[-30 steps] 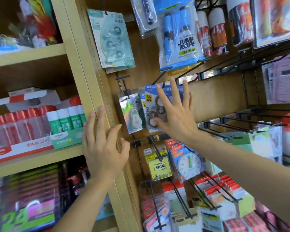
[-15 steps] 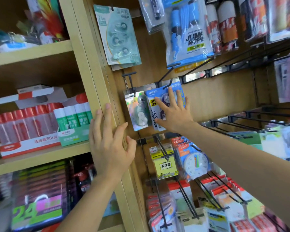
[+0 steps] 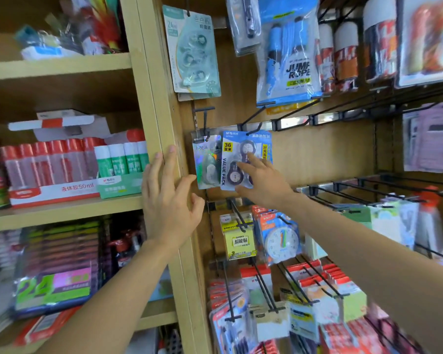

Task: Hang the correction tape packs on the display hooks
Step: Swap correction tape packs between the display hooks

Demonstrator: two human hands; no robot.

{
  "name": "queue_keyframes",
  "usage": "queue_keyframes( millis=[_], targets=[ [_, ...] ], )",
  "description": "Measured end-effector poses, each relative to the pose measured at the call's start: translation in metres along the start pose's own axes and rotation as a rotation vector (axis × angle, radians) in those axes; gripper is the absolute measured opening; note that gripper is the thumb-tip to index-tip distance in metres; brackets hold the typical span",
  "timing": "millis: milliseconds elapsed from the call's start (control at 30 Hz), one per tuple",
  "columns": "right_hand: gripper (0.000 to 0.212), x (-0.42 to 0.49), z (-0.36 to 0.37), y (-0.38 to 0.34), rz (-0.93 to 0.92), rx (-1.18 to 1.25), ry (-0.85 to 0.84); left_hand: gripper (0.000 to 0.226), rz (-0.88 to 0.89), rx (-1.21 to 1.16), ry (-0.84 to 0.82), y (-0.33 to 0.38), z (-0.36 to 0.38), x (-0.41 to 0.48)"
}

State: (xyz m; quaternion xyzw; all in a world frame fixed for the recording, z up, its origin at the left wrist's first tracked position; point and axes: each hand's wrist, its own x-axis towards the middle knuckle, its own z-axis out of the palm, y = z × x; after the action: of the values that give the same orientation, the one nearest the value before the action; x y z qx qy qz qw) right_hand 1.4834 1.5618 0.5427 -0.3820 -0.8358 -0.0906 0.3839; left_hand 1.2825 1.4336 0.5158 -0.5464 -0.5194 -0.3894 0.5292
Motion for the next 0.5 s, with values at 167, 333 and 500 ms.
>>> queue_keyframes(
  millis=[167,333,500],
  targets=[
    [0.039,-0.069,-0.026,-0.024,-0.069,0.177,0.118,0.034,-0.038,-0.238,-0.024,0.01,-0.021,-0.007],
    [0.03,-0.152,-0.028,-0.039,-0.021,0.288,0.124,0.022,-0.071,-0.502,-0.118,0.04,-0.053,-0.062],
    [0.02,-0.246,0.006,-0.041,0.142,0.395,0.012,0.019,-0.074,-0.621,-0.36,0.065,-0.073,-0.159]
  ],
)
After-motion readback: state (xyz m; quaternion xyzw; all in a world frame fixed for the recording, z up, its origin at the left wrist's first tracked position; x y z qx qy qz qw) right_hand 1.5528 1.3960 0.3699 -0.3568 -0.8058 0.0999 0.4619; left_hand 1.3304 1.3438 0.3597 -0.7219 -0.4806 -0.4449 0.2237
